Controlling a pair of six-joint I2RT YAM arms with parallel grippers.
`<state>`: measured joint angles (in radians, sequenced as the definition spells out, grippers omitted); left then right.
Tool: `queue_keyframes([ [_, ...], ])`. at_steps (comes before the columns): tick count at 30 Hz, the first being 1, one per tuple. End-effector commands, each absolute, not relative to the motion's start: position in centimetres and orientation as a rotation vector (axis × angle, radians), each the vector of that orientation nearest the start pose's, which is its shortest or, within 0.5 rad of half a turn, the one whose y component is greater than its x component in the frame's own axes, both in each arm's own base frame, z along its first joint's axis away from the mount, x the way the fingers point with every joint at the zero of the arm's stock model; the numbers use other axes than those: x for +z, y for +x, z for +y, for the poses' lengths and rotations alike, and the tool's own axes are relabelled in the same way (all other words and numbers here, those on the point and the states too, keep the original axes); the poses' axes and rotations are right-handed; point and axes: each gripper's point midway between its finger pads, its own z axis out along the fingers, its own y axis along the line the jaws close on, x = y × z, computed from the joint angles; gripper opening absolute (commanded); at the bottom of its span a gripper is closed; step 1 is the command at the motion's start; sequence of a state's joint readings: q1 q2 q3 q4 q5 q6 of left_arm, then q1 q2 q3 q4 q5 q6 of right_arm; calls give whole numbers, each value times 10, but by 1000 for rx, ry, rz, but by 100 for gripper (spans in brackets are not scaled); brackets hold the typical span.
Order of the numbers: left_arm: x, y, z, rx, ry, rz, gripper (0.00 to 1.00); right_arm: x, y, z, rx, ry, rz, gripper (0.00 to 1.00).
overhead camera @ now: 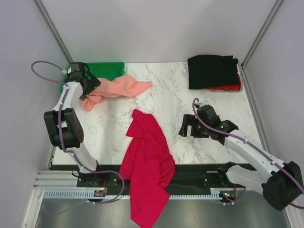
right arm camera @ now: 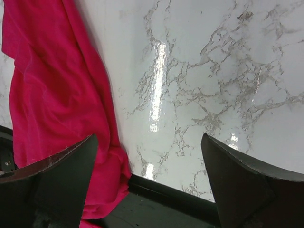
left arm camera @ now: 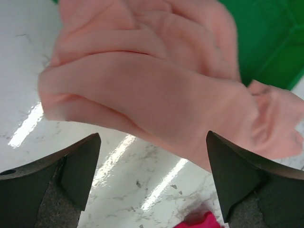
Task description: Fold and stack the t-shirts
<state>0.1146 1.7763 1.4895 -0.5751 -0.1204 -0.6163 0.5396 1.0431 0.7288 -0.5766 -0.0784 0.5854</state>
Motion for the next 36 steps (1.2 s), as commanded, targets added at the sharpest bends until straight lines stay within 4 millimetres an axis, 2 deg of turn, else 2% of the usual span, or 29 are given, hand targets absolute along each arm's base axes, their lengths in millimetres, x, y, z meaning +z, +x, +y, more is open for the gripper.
queue_keyframes([
  [1, 135, 469, 55, -133, -1013, 2215, 100, 109, 224, 172, 548, -22, 2505, 98],
  [4, 126, 486, 63, -131, -1007, 2234, 100, 99, 224, 170, 522, -33, 2523, 98],
  [8, 130, 505, 67, -144, -1004, 2221, 95, 92, 224, 168, 509, -29, 2525, 98],
  [10, 138, 522, 70, -158, -984, 2196, 71, 89, 222, 167, 506, -26, 2529, 98],
  [11, 144, 528, 70, -168, -969, 2187, 49, 87, 222, 166, 501, -26, 2532, 98],
  [12, 152, 532, 70, -179, -961, 2177, 13, 86, 221, 166, 500, -27, 2535, 98],
  [13, 175, 543, 71, -202, -938, 2131, 2, 84, 220, 165, 494, -29, 2540, 98],
  [15, 225, 547, 68, -230, -903, 2038, 2, 83, 220, 163, 487, -27, 2540, 98],
  [16, 257, 550, 62, -249, -874, 1977, 2, 81, 219, 162, 484, -25, 2541, 98],
  [18, 345, 545, 59, -255, -810, 1792, 2, 79, 220, 163, 486, -19, 2538, 98],
  [19, 375, 543, 52, -250, -780, 1729, 2, 75, 219, 163, 484, -15, 2548, 98],
  [20, 406, 540, 53, -226, -754, 1662, 2, 73, 218, 163, 483, -16, 2553, 98],
  [21, 424, 543, 59, -203, -759, 1608, 2, 71, 218, 165, 491, -22, 2555, 98],
  [22, 480, 538, 61, -225, -730, 1480, 2, 67, 217, 164, 488, -20, 2567, 98],
  [24, 515, 537, 70, -217, -735, 1368, 2, 63, 216, 166, 497, -18, 2578, 98],
  [25, 520, 540, 77, -226, -747, 1333, 2, 62, 215, 166, 500, -17, 2581, 98],
  [27, 524, 549, 79, -249, -751, 1284, 2, 62, 215, 166, 499, -19, 2581, 98],
  [28, 503, 569, 77, -257, -731, 1315, 2, 61, 215, 166, 500, -20, 2583, 98],
  [30, 490, 594, 65, -323, -666, 1339, 5, 61, 215, 166, 497, -24, 2585, 98],
  [31, 465, 612, 64, -329, -667, 1379, 6, 60, 215, 165, 491, -26, 2587, 98],
  [33, 440, 623, 61, -336, -677, 1428, 7, 59, 216, 165, 484, -27, 2592, 98],
  [35, 402, 633, 59, -313, -679, 1510, 18, 56, 215, 164, 475, -28, 2598, 98],
  [36, 377, 634, 61, -293, -698, 1571, 42, 57, 217, 165, 475, -23, 2596, 98],
])
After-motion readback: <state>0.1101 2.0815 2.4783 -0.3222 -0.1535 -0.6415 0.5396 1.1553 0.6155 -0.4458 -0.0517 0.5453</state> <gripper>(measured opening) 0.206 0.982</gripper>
